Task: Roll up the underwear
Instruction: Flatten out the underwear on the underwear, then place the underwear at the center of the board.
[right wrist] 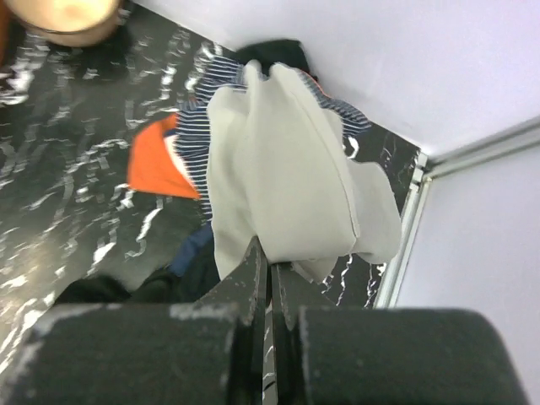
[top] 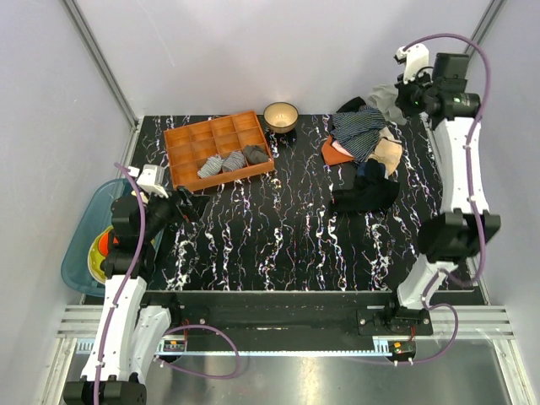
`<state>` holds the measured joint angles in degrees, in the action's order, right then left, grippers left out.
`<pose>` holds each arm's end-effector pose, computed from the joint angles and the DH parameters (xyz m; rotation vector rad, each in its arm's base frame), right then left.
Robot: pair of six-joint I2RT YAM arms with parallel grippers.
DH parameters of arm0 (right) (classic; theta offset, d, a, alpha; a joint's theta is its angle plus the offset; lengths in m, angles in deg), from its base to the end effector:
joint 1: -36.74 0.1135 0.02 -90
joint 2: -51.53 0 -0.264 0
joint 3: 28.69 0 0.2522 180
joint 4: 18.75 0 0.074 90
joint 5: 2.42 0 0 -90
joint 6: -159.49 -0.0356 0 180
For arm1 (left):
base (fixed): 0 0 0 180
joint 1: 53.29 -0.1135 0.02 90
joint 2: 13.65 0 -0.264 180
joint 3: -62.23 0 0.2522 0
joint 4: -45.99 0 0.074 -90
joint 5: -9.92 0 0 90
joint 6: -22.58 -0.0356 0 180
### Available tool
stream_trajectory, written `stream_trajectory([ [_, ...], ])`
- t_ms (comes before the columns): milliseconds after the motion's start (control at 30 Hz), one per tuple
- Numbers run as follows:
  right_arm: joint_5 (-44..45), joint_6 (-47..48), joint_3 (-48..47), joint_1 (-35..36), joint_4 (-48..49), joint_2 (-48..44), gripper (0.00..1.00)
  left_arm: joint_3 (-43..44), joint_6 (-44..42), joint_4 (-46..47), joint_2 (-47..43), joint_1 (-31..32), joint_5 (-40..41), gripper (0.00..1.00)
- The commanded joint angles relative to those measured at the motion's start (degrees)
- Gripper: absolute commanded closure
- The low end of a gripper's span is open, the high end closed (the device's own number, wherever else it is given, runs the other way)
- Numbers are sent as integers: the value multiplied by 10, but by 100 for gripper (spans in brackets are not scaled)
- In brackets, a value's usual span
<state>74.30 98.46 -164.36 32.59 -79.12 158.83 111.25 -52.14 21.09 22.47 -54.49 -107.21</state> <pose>0.4121 -0.0217 0.4278 -0.5864 2.0313 -0.0979 0.1563 -0.0130 0.3035 0.0882 1.7935 -0.5969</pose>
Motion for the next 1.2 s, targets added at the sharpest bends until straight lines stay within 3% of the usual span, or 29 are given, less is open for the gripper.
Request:
stream_trajectory([
  [0,-156,-6,88,20,-37,-104,100,18,7,17,-3,-4,-5,1],
  [67,-187,3,136,38,-41,-161,100,18,9,21,0,-4,-12,1],
  [233,-232,10,299,176,-29,-258,100,15,11,30,5,-5,-35,1],
  [433,-321,-65,430,204,56,-217,96,3,18,58,14,-5,-102,1],
  [467,-318,-67,442,207,59,-199,89,-4,18,73,17,-4,-116,1],
  [500,-295,-71,460,209,61,-162,71,-5,20,81,20,-5,-131,1],
  [600,-232,-55,468,208,42,-125,42,-12,23,100,38,2,-178,1],
  [767,-263,5,516,206,42,-158,36,-12,5,103,69,52,-213,3],
  [900,-322,107,565,202,34,-206,36,0,-40,54,105,143,-156,7],
  [933,-337,121,573,194,34,-214,36,8,-54,28,118,198,-108,7],
  [1033,-408,155,597,171,31,-239,36,35,-44,-9,191,271,-25,8],
  [1167,-424,175,610,169,28,-250,36,80,2,-14,308,283,12,8],
])
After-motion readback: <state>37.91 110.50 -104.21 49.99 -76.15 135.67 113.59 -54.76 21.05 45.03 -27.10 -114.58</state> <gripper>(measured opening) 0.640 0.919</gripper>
